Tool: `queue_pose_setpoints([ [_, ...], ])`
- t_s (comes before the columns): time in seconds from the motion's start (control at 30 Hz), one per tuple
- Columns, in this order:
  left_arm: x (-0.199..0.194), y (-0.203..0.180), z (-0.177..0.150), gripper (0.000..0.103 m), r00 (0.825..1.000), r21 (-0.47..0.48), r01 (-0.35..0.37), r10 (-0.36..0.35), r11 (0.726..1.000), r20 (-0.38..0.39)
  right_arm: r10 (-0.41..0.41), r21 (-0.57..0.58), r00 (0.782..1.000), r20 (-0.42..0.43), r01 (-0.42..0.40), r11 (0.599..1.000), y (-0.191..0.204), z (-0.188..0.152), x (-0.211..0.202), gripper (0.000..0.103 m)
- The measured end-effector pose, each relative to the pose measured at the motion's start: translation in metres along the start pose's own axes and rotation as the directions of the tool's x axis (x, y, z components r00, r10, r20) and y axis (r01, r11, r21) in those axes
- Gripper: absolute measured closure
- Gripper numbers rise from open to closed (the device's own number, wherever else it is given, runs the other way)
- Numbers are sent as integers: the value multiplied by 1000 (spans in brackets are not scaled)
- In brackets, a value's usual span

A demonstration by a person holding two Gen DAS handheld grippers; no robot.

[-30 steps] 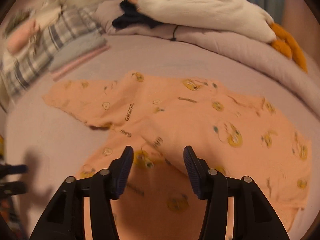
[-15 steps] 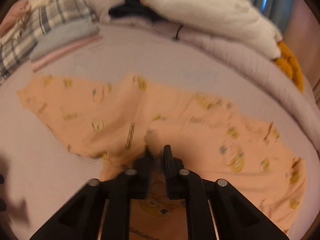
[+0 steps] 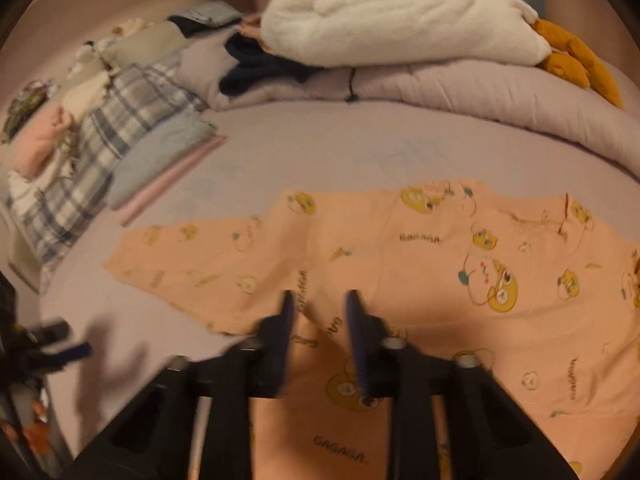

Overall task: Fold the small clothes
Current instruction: 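Lay the held sleeve across the shirt body and open the right gripper, then grasp the other sleeve cuff with the left gripper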

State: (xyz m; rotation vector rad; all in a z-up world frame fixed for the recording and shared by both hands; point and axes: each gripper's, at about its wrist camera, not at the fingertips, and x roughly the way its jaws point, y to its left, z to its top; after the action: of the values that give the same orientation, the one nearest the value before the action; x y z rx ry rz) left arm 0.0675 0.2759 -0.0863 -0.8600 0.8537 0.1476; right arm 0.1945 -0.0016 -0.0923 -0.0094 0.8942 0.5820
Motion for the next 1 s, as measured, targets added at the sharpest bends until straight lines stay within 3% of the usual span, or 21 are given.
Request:
queue_pose_setpoints([
  [0.1,4,14,15,1,999,-70,44,-44,997,1,-37,-21,997,-71,36,999,7,-11,30,88],
  [0.23,10,32,29,1,995,-176,102,-101,979,17,-59,-64,996,-69,55,996,20,-12,31,88],
  [0.33,14,42,40,2,991,-233,137,-130,963,44,-8,-36,999,-45,7,999,18,-13,10,88],
  [0.47,24,51,53,4,981,-301,194,-179,934,75,124,46,992,24,-125,991,7,-30,-30,88],
  [0.7,30,61,81,11,983,-331,168,-133,929,125,205,153,974,95,-218,964,-23,-65,-71,88],
  [0.9,41,61,96,27,986,-312,122,-80,942,146,166,170,979,117,-185,968,-34,-75,-85,88],
  [0.97,43,63,98,39,987,-309,101,-56,946,150,154,168,981,117,-172,971,-35,-75,-89,88],
  [1.0,45,63,99,51,988,-306,74,-29,949,149,147,167,982,117,-165,972,-36,-76,-90,88],
])
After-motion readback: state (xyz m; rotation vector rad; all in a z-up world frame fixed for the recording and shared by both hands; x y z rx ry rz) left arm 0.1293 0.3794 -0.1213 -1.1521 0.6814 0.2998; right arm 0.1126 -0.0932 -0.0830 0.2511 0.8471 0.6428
